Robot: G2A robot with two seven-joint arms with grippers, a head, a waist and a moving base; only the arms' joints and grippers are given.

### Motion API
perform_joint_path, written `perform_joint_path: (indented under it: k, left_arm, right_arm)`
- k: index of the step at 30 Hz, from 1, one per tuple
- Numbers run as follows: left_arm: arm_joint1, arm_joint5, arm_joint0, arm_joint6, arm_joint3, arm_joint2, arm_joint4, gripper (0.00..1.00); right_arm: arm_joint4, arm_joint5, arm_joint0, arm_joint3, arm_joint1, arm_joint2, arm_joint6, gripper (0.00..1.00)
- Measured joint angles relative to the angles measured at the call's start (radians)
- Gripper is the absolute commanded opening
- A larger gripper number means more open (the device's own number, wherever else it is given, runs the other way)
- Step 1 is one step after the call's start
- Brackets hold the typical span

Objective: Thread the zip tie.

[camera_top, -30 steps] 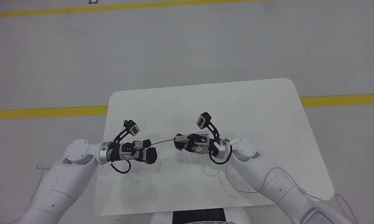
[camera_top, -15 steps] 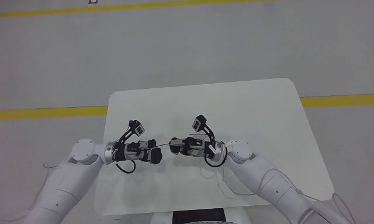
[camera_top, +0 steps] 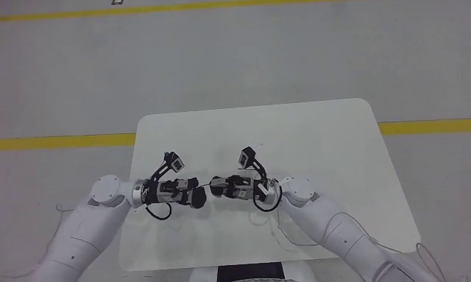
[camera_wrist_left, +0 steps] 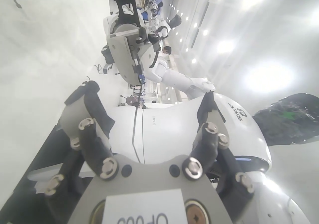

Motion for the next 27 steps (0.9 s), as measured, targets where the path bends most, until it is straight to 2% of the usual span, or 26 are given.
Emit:
perform_joint_path:
  k: [3,10,27]
  left_arm:
    - [0.0,-0.001,-0.002,0.0,0.003,0.002,0.001,0.39]
    - [0.001,0.001,-0.007,0.0,0.008,0.012,0.009,0.31]
    - [0.003,0.002,-0.018,0.0,0.021,0.025,0.013,0.24]
  right_arm:
    - [-0.034,0.007,0.004,0.001,0.001,0.002,-0.001,0.0]
    - [-0.067,0.016,0.0,-0.01,0.004,0.015,-0.002,0.0]
    - [-0.111,0.04,-0.011,-0.043,0.01,0.036,0.032,0.0]
